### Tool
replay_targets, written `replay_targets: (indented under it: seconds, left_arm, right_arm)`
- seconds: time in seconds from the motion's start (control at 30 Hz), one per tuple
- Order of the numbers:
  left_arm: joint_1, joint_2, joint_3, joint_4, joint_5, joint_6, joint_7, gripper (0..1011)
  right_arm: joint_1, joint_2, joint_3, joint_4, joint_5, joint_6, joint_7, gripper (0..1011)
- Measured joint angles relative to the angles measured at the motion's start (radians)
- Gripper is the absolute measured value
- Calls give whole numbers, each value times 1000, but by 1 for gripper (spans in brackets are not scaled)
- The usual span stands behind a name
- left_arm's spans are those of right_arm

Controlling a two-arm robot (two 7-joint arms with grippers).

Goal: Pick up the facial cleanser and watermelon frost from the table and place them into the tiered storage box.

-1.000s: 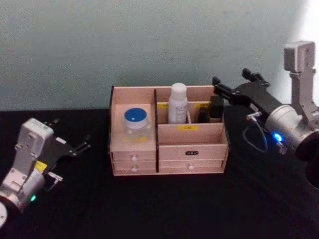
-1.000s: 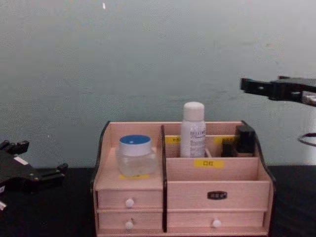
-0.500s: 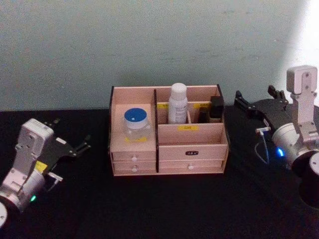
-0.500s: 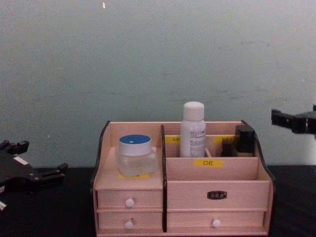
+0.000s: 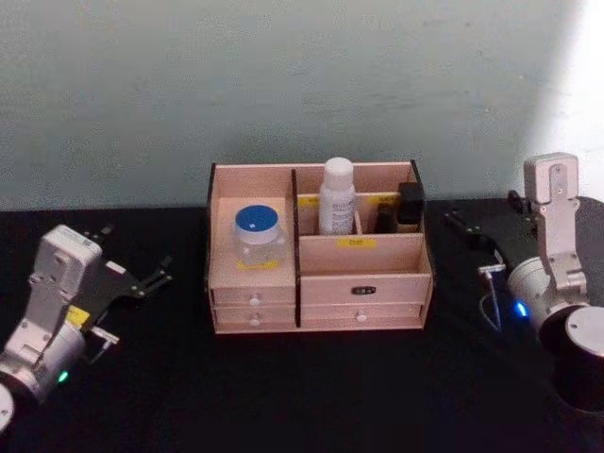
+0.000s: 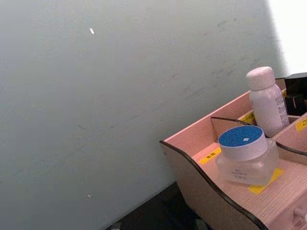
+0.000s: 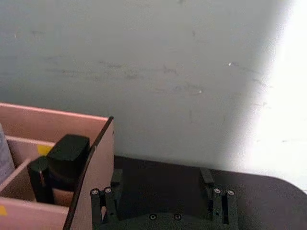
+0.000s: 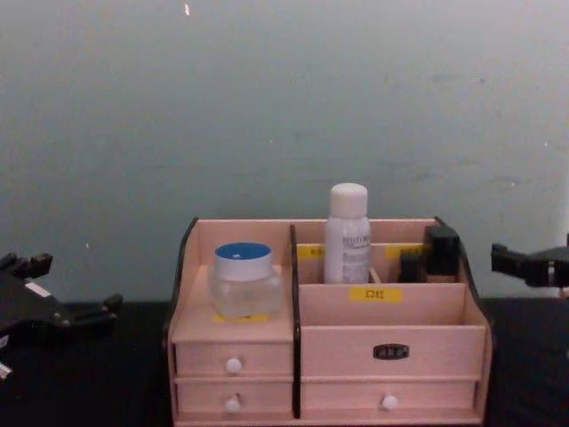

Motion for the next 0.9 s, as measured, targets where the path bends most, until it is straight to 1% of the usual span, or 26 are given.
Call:
replay_targets:
  seconds: [0.13,0.9]
  left_arm:
    - [0,0,0,0,0,0,0,1001]
    - [0,0,0,0,0,0,0,1001]
  right_arm:
    - [4,-6,1,12,-9,15,6,1002]
    - [3,-3,0,7,-6,12,6,1002]
